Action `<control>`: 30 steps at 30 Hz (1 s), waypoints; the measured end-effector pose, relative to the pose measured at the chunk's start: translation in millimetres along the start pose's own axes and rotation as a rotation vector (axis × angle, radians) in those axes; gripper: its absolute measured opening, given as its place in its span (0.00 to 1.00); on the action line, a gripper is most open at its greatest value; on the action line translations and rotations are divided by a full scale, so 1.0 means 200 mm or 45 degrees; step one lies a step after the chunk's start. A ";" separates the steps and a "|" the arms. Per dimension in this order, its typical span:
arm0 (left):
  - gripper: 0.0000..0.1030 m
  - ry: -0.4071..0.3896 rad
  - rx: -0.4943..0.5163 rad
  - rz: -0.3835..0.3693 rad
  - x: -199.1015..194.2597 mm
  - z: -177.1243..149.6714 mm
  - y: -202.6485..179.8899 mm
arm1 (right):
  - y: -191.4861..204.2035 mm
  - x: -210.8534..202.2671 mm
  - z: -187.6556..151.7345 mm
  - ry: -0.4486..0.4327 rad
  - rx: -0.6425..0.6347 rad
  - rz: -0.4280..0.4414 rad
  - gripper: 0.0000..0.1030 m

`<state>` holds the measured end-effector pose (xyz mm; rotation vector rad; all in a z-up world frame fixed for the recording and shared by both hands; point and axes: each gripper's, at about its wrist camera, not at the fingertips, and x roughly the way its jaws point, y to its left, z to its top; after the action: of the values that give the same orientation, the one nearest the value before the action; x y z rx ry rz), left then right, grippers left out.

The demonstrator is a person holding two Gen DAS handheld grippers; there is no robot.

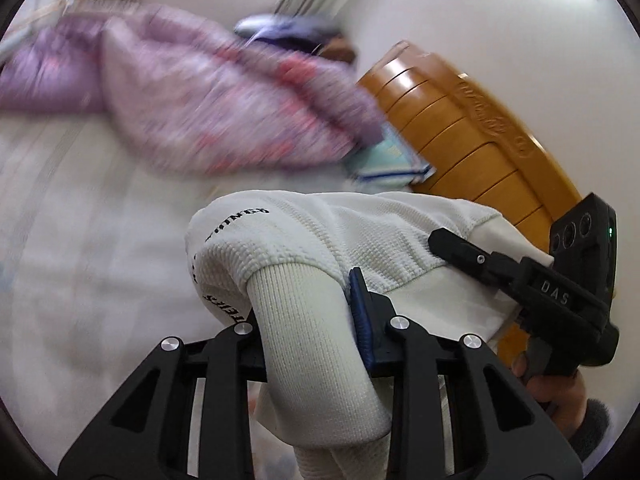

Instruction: Fold large clothes

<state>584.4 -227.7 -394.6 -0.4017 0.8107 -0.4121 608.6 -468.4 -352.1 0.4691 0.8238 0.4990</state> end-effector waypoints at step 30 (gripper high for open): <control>0.89 0.645 -0.106 0.480 0.93 -0.72 -0.17 | -1.17 0.00 -0.64 0.558 0.203 -0.853 0.69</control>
<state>583.5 -375.8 -579.4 -0.2124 1.3724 -0.1237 563.2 -626.1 -561.5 0.2027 1.3788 -0.0967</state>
